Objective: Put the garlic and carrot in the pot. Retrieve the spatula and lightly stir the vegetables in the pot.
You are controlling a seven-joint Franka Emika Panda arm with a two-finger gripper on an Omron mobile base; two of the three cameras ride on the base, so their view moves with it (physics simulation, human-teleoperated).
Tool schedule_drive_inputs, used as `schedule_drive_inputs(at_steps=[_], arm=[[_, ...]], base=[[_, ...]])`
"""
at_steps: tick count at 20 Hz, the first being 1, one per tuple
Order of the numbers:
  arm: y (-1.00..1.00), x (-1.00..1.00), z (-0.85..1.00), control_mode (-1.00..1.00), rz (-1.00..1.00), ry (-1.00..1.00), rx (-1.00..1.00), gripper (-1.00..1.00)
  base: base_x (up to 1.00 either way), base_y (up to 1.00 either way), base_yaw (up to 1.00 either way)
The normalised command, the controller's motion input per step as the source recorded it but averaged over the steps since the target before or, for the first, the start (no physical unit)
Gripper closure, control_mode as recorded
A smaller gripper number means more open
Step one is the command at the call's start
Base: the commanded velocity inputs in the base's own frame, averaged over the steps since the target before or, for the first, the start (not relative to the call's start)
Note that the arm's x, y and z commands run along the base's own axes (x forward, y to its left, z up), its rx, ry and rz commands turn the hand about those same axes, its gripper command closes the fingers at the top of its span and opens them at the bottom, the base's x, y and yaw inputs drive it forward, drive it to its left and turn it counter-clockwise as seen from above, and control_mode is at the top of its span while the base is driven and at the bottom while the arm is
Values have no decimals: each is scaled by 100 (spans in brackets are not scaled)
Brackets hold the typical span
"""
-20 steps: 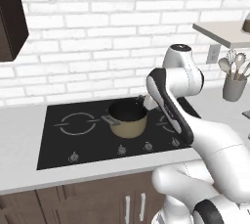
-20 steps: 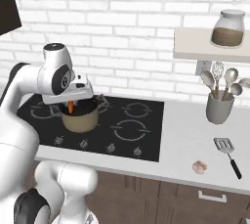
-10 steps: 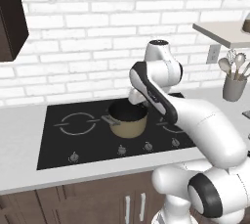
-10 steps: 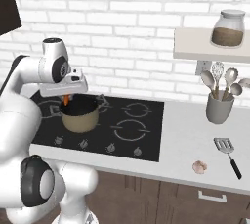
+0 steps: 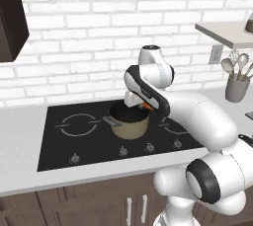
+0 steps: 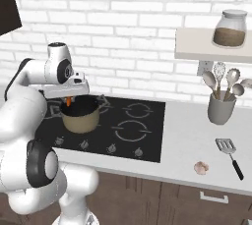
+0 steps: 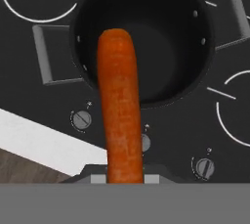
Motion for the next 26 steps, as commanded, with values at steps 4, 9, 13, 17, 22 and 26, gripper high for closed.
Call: schedule_drive_inputs(at_steps=[4, 9, 13, 17, 22, 26], arm=[[3, 23, -39, -100, 0, -12, 0, 100], [4, 26, -23, -100, 0, -2, 1, 100], [16, 28, -19, -100, 0, 0, 0, 100], [17, 29, -20, -100, 0, 0, 0, 100], [1, 13, -22, -100, 0, 0, 0, 100], [0, 13, -23, -100, 0, 0, 0, 100]], base=[[0, 0, 0], [0, 0, 0], [0, 0, 0], [0, 0, 0], [0, 0, 0], [0, 0, 0]])
